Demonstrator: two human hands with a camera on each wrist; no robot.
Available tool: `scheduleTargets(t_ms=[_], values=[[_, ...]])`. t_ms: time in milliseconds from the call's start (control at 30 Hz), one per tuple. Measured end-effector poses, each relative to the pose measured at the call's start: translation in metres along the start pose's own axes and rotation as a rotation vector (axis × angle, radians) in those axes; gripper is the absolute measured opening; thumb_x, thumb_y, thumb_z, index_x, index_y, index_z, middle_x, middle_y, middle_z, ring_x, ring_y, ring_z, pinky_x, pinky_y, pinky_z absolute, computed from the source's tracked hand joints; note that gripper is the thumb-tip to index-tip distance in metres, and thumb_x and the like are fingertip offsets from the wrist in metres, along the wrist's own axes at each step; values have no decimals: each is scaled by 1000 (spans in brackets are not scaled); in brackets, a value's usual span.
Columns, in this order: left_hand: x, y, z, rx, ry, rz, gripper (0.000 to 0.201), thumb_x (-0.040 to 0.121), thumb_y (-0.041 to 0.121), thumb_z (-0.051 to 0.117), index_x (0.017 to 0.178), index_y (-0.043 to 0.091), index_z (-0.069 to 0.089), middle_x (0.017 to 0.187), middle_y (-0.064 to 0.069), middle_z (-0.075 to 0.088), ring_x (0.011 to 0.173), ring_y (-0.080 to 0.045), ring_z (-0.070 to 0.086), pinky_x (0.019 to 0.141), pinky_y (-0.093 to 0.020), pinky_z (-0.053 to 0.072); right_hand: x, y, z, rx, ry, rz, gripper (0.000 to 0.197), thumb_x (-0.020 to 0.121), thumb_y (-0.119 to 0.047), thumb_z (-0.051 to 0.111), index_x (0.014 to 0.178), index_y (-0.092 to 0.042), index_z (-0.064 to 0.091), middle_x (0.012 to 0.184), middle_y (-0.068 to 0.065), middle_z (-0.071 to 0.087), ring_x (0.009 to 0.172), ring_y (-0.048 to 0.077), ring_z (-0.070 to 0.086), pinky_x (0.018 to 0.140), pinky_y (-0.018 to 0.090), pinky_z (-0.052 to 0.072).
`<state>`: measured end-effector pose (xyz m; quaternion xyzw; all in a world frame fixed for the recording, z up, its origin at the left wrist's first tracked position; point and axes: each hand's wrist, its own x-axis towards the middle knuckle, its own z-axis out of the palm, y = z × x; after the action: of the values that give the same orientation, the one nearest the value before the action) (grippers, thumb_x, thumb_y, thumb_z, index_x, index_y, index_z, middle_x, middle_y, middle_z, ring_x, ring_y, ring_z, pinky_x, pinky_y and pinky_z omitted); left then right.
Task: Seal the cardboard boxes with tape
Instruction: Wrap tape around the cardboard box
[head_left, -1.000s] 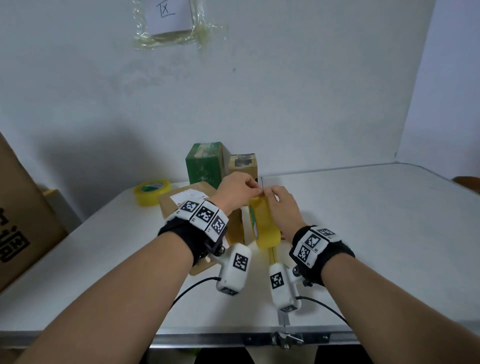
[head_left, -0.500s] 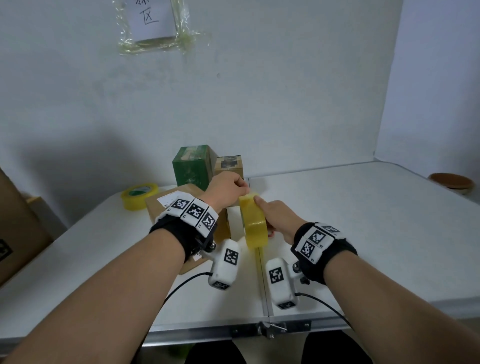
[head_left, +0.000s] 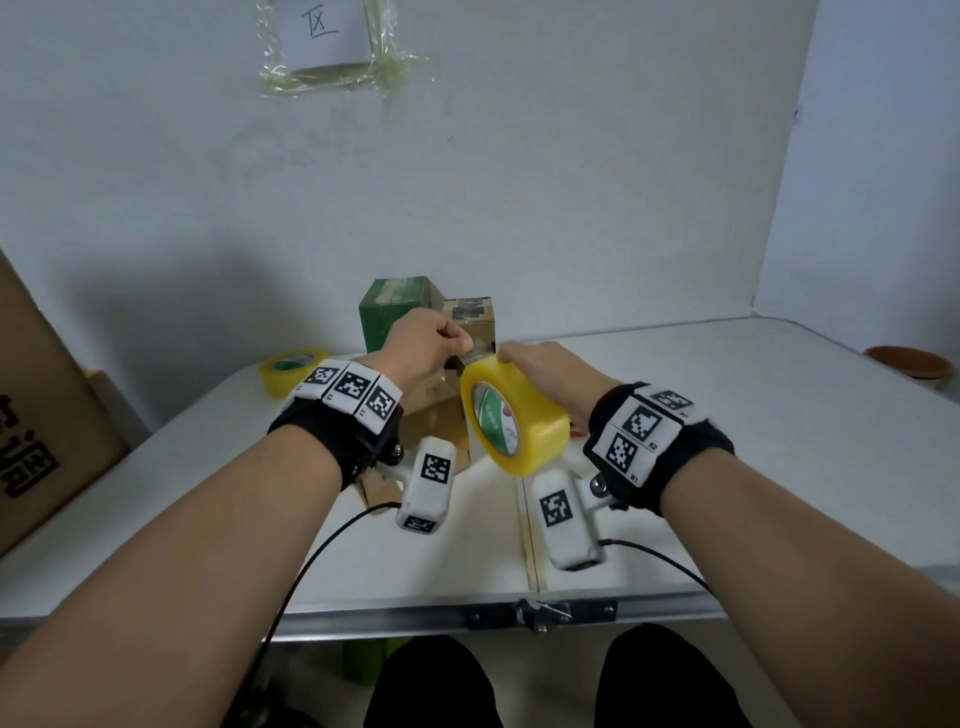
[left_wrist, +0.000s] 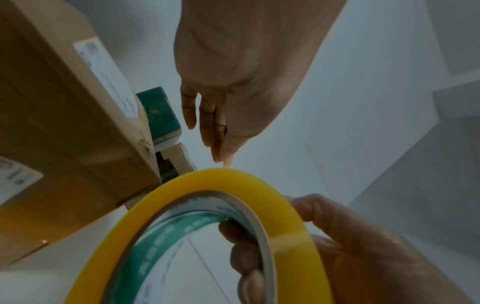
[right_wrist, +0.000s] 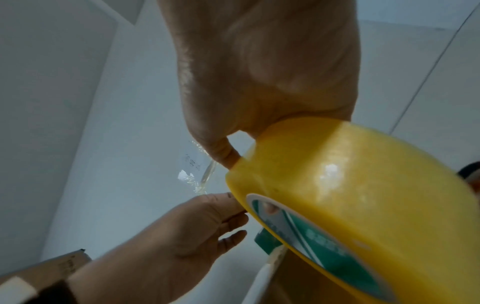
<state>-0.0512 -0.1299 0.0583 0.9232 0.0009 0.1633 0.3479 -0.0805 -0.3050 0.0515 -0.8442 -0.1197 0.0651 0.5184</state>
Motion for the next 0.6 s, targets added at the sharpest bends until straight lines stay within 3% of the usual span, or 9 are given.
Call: scheduleTargets(t_ms=[67,133,200,267,300,367,433,533,600], values=[[-1,0,-11,-1,46,29,9,89,21,69,88,12,69,87,6,64,82,-7,56,69,-18,43,1,-7,2,-31,-40,-4,43,96,-39,49,118,-4,61,121,19,62,106,32,59,91,39,47],[-1,0,-26,-7,103,38,11,90,23,68,89,12,69,86,7,62,76,-4,52,62,-15,38,0,-7,8,-88,-104,10,48,97,-43,49,124,-5,60,128,18,61,113,32,59,100,42,47],[3,-4,-40,-11,135,33,11,90,23,68,88,12,69,86,6,63,75,-3,52,64,-18,38,0,-3,15,-169,-139,39,60,99,-52,44,134,-5,55,137,16,56,123,32,55,107,44,42],[6,-13,-50,7,136,-3,13,90,23,68,88,11,70,86,6,64,76,-5,53,66,-20,41,0,-3,20,-152,-118,59,68,96,-60,43,137,-6,53,137,15,56,123,32,54,107,45,43],[9,-20,-54,5,133,-33,14,90,23,68,88,10,70,87,3,65,78,-9,55,71,-23,45,0,-4,22,-122,-106,57,67,95,-60,44,133,-7,55,131,15,58,119,33,56,105,44,44],[14,-36,-60,-42,120,-100,13,89,21,70,83,9,71,92,-3,67,86,-16,58,83,-33,48,-1,-11,25,-26,-112,33,44,96,-47,47,111,-8,61,111,14,62,104,30,58,93,39,47],[17,-47,-63,-68,118,-149,12,87,19,71,77,13,69,91,-3,67,89,-19,58,87,-36,48,-3,-16,25,11,-121,14,27,97,-35,46,97,-10,56,97,12,53,91,25,50,80,35,38],[24,-58,-63,-54,163,-163,12,87,19,71,77,13,70,89,-3,68,83,-17,57,90,-42,51,2,-16,30,-62,-125,11,31,101,-27,41,105,1,56,103,16,49,92,25,45,78,32,35],[28,-61,-62,-29,188,-148,12,88,19,71,78,13,71,94,-8,71,84,-20,59,91,-43,52,11,-14,36,-126,-150,30,22,99,-26,45,99,-7,54,104,13,51,93,24,47,79,31,39]])
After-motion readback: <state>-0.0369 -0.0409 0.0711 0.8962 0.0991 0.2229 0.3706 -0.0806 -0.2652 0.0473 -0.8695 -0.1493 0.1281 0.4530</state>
